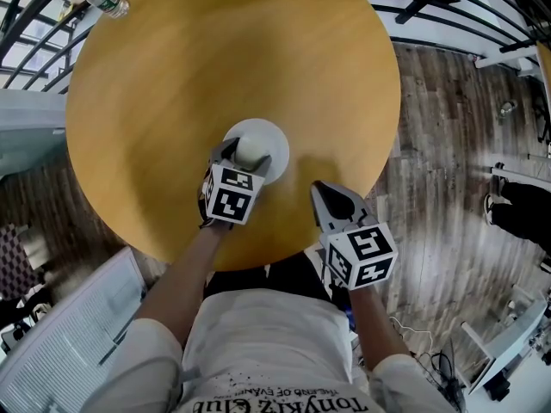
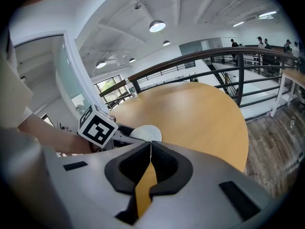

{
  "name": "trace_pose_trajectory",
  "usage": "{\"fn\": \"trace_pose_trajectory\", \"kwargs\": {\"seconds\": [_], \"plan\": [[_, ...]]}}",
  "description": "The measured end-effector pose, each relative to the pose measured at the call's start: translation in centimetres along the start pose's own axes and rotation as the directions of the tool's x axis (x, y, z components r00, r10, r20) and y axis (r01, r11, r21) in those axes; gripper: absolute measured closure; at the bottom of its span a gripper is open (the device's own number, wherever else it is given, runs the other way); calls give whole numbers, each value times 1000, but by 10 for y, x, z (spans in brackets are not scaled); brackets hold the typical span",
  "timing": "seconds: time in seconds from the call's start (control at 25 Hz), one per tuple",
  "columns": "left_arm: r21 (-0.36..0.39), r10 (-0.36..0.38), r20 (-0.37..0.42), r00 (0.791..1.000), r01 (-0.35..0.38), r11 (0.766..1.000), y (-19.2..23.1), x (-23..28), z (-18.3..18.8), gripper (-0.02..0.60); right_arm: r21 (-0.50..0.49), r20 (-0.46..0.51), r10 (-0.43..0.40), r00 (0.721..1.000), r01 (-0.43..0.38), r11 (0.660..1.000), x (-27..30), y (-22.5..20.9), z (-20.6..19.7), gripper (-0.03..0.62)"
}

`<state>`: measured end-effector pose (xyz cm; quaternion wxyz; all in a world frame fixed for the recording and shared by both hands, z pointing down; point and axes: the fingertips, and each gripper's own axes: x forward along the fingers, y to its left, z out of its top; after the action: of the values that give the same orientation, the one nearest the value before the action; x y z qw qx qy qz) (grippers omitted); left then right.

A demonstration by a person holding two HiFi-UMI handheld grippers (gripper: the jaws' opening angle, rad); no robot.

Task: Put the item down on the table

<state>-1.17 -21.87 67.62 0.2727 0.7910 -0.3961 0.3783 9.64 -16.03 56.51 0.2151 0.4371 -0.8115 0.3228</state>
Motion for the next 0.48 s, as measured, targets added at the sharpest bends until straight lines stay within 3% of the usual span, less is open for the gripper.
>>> {"fn": "trace_pose_trajectory", "kwargs": {"seconds": [0.48], "plan": [[29,11,-42,999,-9,1000,0,6,-3,249,2,-10,5,1000,-5,1000,2,2,-3,568]]}}
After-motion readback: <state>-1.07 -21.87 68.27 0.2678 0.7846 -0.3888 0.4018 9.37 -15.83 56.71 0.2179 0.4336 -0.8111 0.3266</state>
